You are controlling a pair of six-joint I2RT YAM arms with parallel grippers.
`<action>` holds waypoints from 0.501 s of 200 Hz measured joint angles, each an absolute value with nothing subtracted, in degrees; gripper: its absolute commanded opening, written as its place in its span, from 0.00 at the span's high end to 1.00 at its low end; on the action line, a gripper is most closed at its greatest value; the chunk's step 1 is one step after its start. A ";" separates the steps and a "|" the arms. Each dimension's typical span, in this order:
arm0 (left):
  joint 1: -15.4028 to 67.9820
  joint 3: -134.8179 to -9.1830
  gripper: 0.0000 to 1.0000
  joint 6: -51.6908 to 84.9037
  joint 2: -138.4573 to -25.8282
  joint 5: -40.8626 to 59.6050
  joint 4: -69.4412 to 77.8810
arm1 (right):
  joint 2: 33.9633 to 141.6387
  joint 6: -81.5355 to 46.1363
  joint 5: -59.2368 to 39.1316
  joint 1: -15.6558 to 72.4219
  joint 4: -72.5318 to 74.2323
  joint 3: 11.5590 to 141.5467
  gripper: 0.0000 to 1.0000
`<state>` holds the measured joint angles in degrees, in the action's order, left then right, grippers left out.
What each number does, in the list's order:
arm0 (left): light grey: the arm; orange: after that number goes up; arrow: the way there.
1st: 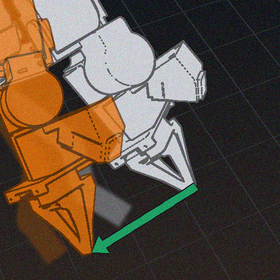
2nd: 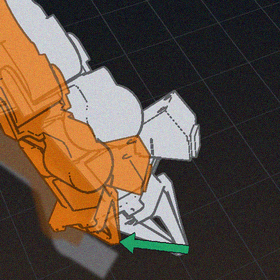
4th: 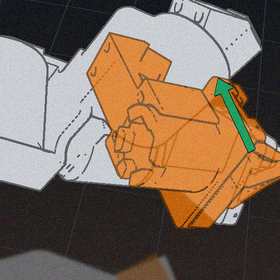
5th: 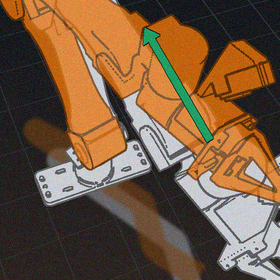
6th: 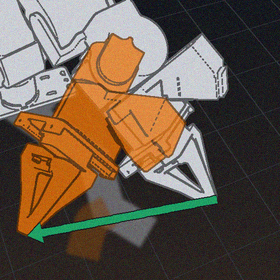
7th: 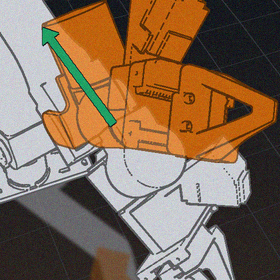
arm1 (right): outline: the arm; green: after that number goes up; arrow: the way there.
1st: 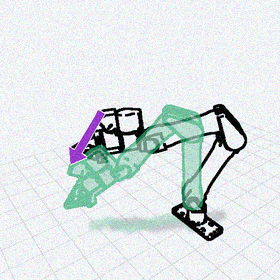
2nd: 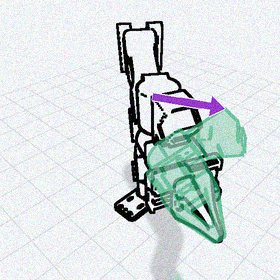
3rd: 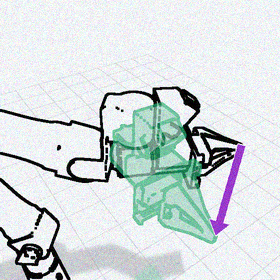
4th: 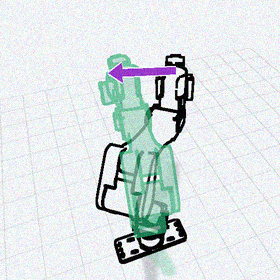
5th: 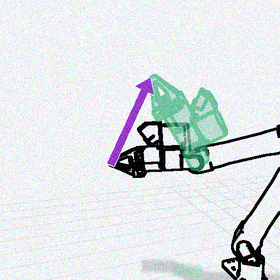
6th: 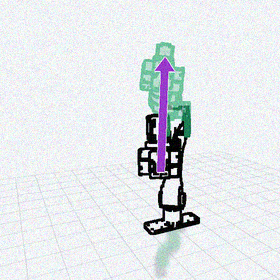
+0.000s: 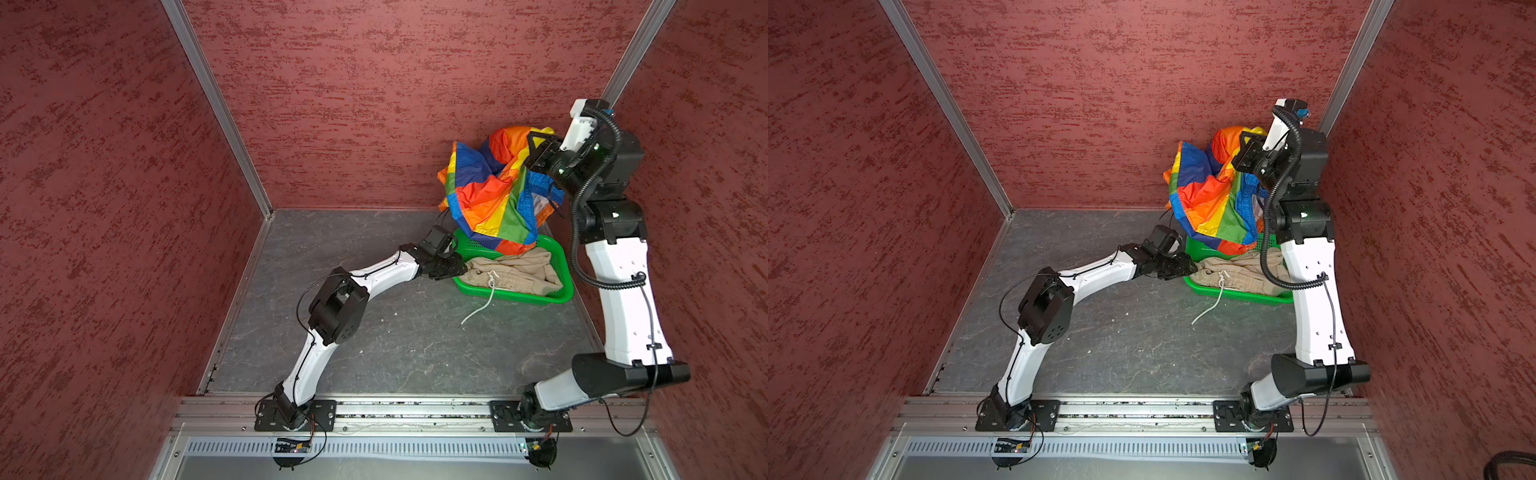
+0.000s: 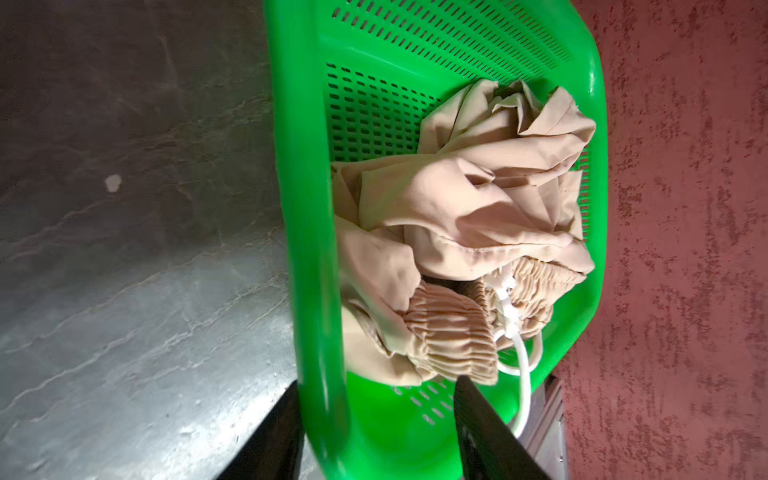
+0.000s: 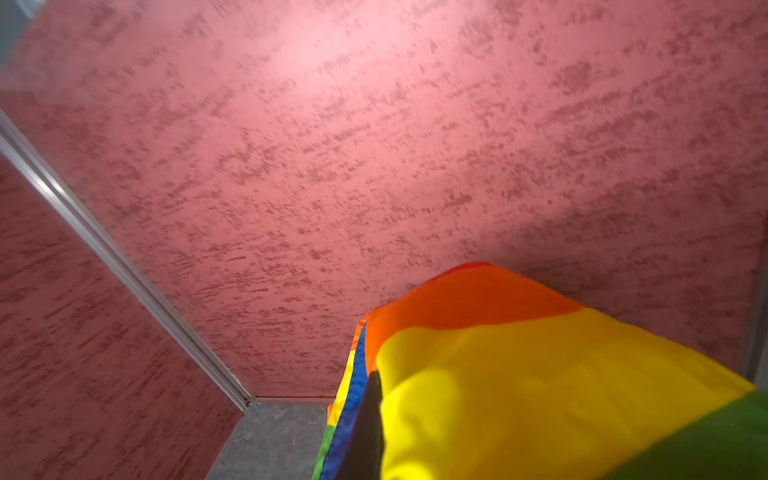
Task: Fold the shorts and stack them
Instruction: 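Grasp the rainbow shorts with the right gripper and lift them high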
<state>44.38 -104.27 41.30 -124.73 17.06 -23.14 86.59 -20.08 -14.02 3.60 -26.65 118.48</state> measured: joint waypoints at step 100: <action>32.38 -84.38 0.01 38.72 -86.26 14.44 -16.32 | 88.27 -26.81 -30.33 16.03 -16.60 123.96 1.00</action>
